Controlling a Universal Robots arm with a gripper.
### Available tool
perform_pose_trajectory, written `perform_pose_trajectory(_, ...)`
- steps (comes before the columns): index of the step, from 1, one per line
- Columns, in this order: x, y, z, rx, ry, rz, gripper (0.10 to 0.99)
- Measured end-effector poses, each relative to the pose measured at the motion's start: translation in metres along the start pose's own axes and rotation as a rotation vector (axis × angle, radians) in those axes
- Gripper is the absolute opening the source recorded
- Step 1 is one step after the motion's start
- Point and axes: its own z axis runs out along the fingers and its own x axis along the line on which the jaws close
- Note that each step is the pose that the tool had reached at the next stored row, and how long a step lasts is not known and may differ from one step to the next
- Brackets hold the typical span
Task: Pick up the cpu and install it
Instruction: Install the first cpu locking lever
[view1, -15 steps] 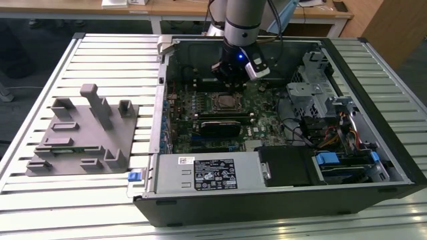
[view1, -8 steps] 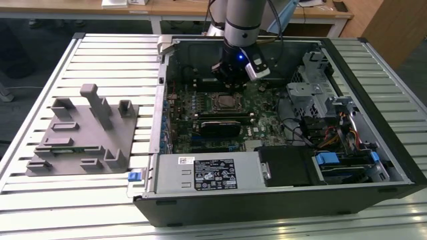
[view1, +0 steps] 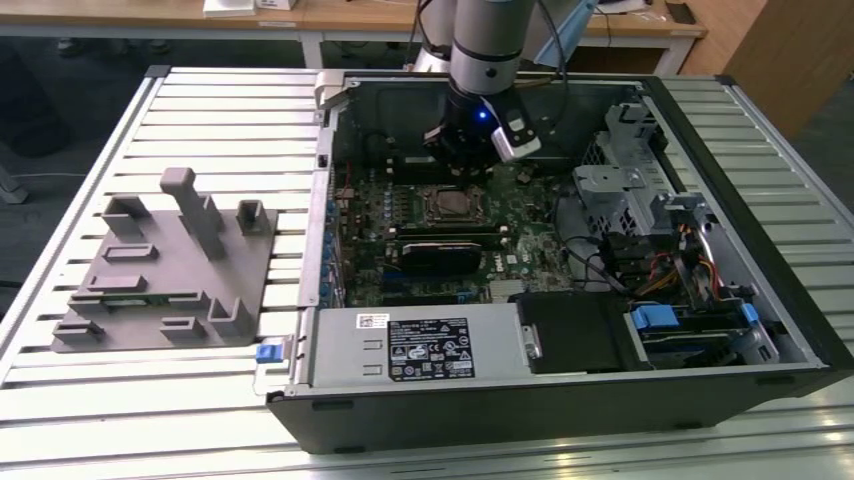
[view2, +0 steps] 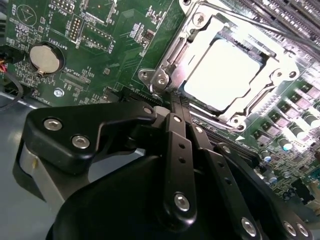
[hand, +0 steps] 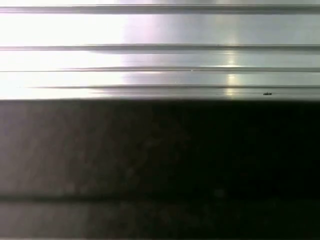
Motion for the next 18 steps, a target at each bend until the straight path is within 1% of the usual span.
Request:
perform_pose_trajectory(1,-0.0001,0.0001,0.0001,-0.004,-0.0002,0.000,0.106)
perform_pose_trajectory(3,-0.0001,0.0003,-0.0005,-0.007,-0.0010,0.000,0.106)
perform_pose_trajectory(9,0.0000,0.0009,-0.0135,-0.005,0.0009,0.000,0.106)
perform_pose_trajectory(18,-0.0001,-0.0019,-0.0141,-0.005,0.0011,0.000,0.106)
